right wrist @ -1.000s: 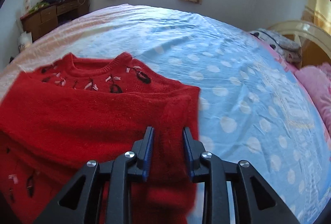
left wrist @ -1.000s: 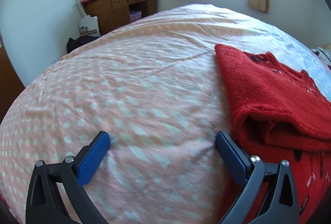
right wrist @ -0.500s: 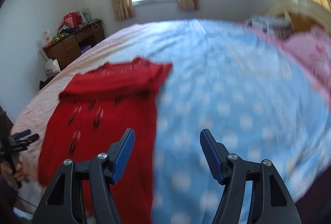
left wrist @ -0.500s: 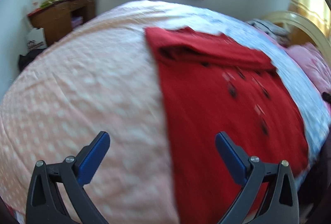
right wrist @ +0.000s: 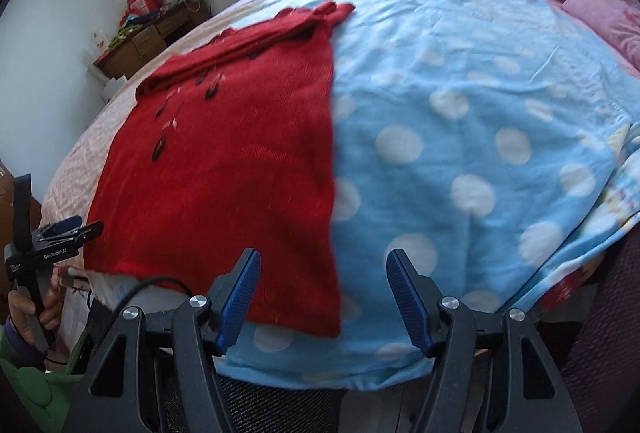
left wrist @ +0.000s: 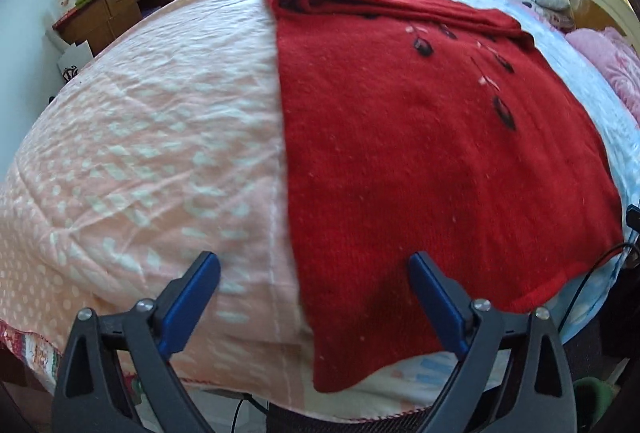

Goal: Fold small clothes

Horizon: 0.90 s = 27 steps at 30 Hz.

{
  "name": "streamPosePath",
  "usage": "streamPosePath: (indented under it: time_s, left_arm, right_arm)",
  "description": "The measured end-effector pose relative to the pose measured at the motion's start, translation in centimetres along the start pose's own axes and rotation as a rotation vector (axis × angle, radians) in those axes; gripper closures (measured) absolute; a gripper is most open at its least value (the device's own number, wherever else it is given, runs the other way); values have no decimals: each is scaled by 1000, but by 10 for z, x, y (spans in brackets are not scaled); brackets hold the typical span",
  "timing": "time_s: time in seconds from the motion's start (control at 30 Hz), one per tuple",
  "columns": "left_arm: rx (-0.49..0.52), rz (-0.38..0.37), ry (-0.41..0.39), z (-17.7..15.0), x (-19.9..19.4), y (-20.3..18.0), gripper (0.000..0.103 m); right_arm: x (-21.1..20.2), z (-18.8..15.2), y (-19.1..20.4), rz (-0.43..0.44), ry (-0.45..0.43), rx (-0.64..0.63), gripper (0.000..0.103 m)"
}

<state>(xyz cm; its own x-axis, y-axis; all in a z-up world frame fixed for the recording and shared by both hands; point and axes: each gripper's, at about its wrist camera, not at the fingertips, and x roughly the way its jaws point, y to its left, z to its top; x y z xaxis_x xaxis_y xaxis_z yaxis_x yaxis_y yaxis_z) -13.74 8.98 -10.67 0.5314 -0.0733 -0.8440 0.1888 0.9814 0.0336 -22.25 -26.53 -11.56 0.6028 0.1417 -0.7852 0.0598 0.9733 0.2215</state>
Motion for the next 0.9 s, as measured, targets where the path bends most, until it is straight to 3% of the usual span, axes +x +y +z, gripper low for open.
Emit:
streamPosePath:
  time_s: [0.43, 0.47, 0.5, 0.57, 0.6, 0.7, 0.9]
  left_arm:
    - [-17, -1, 24, -7, -1, -5, 6]
    - [-18, -1, 25, -9, -2, -5, 6]
    - [-20, -1, 27, -10, -2, -6, 6]
    - [-27, -2, 36, -10, -2, -6, 6]
    - [-25, -3, 39, -12, -2, -7, 6]
    - [-20, -9, 36, -12, -3, -6, 6]
    - [-19, -23, 36, -19, -7, -13, 8]
  right_arm:
    - [16, -12, 17, 18, 45, -19, 37]
    - [16, -11, 19, 17, 46, -27, 43]
    - [17, -12, 22, 15, 53, -40, 59]
    - [19, -12, 23, 4, 72, -57, 75]
    - [19, -12, 23, 10, 75, -61, 79]
    - [16, -10, 19, 37, 81, -41, 84]
    - [12, -11, 14, 93, 85, 5, 84]
